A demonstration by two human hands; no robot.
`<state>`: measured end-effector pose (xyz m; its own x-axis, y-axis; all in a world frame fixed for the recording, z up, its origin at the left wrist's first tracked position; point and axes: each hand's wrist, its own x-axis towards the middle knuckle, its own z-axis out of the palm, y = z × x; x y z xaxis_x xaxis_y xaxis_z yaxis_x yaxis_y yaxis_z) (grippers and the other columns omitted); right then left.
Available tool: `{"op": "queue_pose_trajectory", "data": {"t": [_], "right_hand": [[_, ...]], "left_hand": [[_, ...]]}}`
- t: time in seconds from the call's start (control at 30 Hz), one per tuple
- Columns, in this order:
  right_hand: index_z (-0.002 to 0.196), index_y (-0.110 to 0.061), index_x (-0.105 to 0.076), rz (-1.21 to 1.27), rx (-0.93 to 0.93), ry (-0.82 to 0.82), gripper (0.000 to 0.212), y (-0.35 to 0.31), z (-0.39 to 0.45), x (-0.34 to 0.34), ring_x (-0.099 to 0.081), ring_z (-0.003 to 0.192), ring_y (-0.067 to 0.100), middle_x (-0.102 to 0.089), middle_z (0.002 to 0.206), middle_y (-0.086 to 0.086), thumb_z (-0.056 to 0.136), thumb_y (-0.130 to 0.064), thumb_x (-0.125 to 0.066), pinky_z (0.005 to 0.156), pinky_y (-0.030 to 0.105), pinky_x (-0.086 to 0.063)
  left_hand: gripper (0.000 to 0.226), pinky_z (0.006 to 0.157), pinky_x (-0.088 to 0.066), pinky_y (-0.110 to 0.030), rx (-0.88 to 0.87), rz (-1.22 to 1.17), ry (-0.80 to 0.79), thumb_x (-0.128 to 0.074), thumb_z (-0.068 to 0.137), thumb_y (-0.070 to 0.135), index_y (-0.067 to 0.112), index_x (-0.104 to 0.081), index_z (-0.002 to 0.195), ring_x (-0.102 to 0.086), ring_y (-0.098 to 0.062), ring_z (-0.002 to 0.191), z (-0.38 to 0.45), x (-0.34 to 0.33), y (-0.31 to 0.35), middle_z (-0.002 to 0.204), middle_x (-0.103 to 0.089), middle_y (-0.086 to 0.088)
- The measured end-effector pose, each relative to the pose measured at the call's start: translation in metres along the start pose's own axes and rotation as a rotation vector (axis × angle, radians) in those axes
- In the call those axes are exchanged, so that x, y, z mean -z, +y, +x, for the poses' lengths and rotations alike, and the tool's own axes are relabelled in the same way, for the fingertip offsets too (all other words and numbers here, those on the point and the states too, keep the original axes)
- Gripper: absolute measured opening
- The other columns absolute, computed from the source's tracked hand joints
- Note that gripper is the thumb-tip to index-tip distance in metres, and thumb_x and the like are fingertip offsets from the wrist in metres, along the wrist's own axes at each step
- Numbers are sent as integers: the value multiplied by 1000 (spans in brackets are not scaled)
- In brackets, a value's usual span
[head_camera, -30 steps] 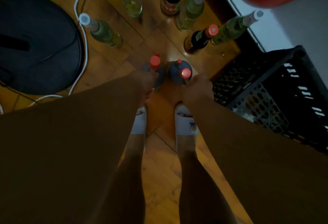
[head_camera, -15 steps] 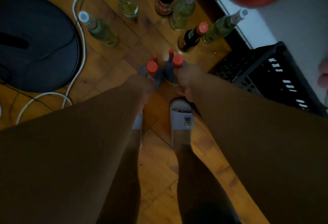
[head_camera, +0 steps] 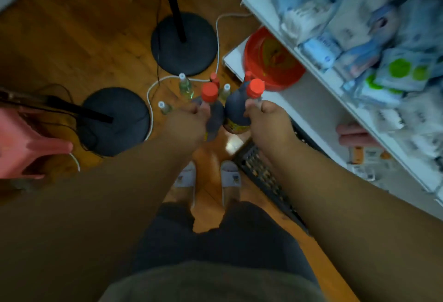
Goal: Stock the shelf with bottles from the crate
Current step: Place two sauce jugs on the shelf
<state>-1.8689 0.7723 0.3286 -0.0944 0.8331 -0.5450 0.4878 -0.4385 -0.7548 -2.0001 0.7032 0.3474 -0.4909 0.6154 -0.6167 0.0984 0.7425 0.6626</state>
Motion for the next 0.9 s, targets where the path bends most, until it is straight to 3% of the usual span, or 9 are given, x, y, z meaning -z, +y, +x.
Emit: {"op": "queue_pose_trajectory", "data": {"t": [0.1,0.2,0.27,0.43,0.6,0.73,0.9], "right_hand": [[81,7,-62,-10,149,89,44,-48,-39,38,-53,65,19,-62,71,20,95,-34,-56,59,31,-38],[73,8,-58,96,238,180,48,-90,-74,66,-42,54,7,-50,59,11,95,-34,-58,53,28,-32],[70,9,-54,152,281,252,50,-115,-100,83,-37,50,7,-45,57,7,95,-34,-58,48,23,-27],[58,-11,-49,283,368,450,46,-153,-155,116,-37,50,11,-43,55,6,95,-37,-58,51,28,-30],[57,-12,-43,472,376,458,45,-165,-204,154,-34,49,11,-39,50,-2,97,-29,-54,46,20,-24],[57,-14,-43,675,419,413,43,-151,-241,191,-34,53,15,-41,48,-3,97,-24,-55,58,31,-28],[62,-17,-43,896,463,343,37,-120,-281,246,-35,45,7,-37,47,-5,97,-22,-53,57,24,-30]], "left_hand": [[35,72,-44,-39,-214,-5,61,-48,101,31,5,-66,86,-54,-21,78,-36,25,38,90,-64,-20],[36,68,-41,-34,-310,-61,62,-52,98,35,14,-65,72,-55,-15,71,-65,47,77,80,-66,-12],[39,67,-40,-32,-395,-137,25,-54,97,36,11,-65,70,-53,-14,69,-89,62,105,78,-65,-16],[40,61,-38,-34,-588,-201,-108,-57,92,46,22,-68,63,-49,-15,60,-136,94,165,62,-61,0],[36,67,-41,-31,-619,-309,-221,-64,90,36,16,-67,60,-55,-15,65,-180,99,200,67,-65,-4],[31,69,-44,-33,-610,-344,-300,-68,79,29,15,-67,52,-59,-17,65,-217,86,215,67,-68,-4],[28,49,-42,-15,-662,-311,-379,-63,87,18,14,-64,59,-56,-6,52,-275,54,218,63,-65,0]]}}
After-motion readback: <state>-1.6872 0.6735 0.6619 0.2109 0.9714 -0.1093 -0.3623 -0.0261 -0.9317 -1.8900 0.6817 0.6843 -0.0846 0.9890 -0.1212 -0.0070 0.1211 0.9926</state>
